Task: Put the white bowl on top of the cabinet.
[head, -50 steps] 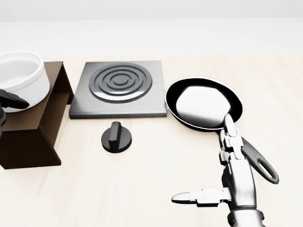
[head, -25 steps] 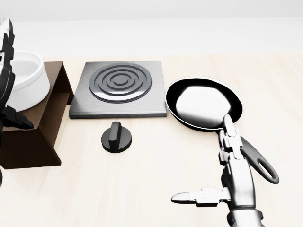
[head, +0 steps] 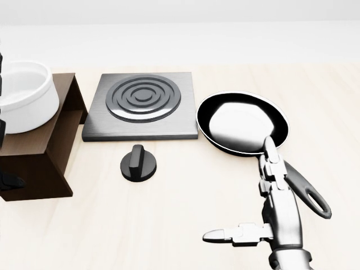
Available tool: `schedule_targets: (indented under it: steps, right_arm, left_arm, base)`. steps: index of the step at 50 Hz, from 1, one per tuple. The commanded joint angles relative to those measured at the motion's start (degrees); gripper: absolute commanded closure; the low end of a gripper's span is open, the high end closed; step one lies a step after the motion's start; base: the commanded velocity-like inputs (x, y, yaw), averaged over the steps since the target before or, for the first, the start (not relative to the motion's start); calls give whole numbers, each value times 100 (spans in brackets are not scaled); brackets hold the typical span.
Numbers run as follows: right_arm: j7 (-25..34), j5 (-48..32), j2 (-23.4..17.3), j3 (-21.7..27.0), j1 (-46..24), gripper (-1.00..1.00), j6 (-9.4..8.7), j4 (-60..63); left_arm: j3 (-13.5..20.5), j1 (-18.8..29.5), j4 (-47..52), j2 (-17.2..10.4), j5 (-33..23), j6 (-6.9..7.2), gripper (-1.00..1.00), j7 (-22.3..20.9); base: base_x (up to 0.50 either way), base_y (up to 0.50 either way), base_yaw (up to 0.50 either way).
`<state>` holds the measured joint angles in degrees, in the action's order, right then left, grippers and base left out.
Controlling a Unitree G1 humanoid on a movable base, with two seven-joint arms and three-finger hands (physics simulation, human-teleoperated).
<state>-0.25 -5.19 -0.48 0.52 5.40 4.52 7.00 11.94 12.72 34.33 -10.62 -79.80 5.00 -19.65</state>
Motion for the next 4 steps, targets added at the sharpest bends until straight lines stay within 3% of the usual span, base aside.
schedule_targets:
  steps: [1,4]
  right_arm:
    - [-2,-14,3,-16,25,-100,-3,34]
    - [2,-5,2,-10,26,-100,-11,46]
  left_arm:
    - [-187,-551,1024,580,-510,0,-100,-85]
    - [-302,-671,1083,685,-556,0,-100,14]
  base:
    - [0,0,0]
    - [0,0,0]
